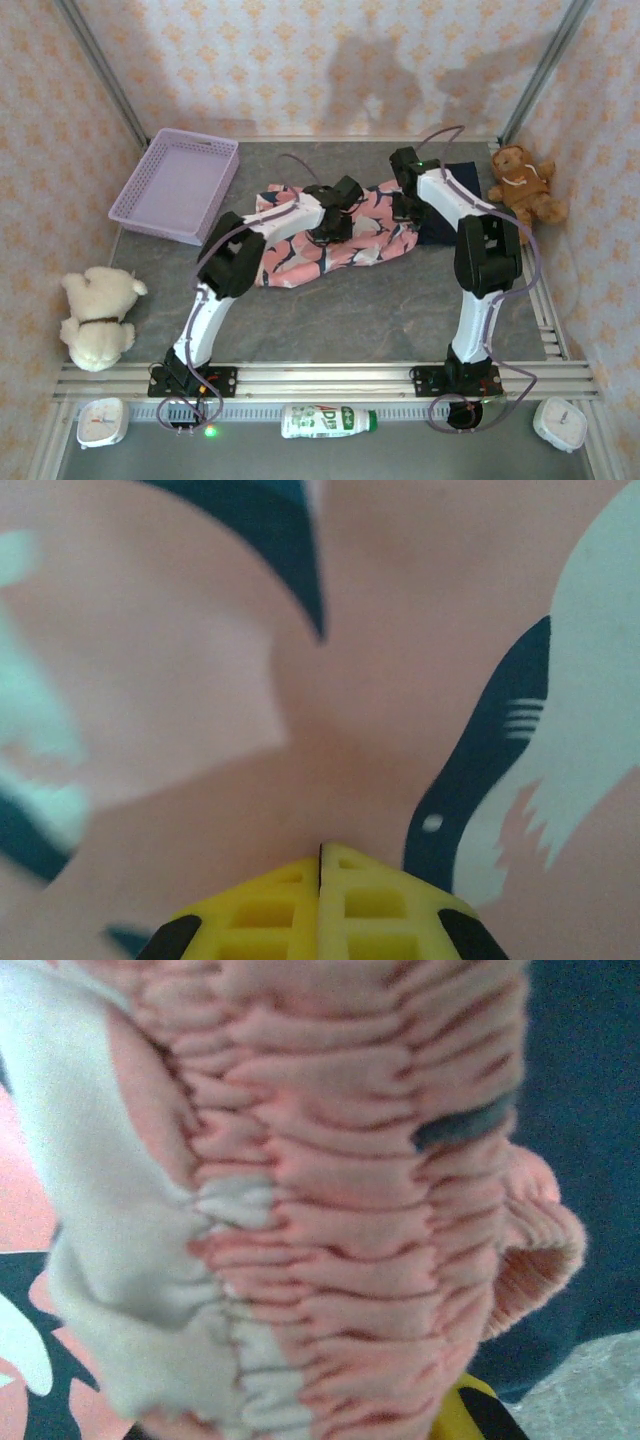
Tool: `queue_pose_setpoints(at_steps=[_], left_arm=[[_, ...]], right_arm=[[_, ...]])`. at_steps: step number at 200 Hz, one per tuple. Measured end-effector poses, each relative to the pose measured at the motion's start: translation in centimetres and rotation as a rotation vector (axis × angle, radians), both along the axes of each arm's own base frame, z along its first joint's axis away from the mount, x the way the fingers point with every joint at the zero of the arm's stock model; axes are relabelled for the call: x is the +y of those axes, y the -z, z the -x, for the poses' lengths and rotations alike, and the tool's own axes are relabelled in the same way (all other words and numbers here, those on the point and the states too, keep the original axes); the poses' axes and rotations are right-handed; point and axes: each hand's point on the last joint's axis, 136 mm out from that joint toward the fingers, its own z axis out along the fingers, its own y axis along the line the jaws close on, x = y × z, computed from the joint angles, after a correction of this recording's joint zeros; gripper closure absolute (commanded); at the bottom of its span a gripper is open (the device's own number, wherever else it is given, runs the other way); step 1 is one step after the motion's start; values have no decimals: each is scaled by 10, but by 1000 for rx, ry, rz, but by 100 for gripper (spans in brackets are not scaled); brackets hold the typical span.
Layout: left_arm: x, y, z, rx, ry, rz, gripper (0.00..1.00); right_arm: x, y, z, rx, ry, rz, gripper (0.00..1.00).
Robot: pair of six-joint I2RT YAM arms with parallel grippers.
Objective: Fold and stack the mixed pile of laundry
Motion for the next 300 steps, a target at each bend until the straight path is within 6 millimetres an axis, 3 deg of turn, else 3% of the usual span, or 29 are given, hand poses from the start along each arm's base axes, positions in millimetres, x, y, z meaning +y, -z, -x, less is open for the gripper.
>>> queue_pose_setpoints(at_steps=[54,112,161,184,197,229,247,259,270,300], left_arm=[[-41,6,-15,3,32,42,100],[-74,6,-9,36,32,128,100],[-62,3,-11,55,15,112,100],[-39,-10,-5,51,16,75,100],[-18,-33,2,37,13,65,100],[51,-109,11,-88,-49,70,100],[95,-125,24,-125,-104,55,100],[120,-120,34,-122,-139,31,100],[135,-104,43,-97,-160,-3,100],[158,-39,77,33,-163,-96,100]], right_arm=[[6,-26,-7,-35,-39,-25,100],[64,-83,2,-170,-53,-416,100],[78,-76,8,-148,-41,-490,100],[82,-74,8,-137,-73,-455,100],[80,-75,8,-139,-88,-428,100],[68,-85,5,-155,-101,-361,100],[67,-89,3,-162,-107,-355,100],[68,-90,1,-162,-108,-356,100],[69,-90,0,-161,-110,-357,100],[77,-80,-1,-132,-122,-349,100]])
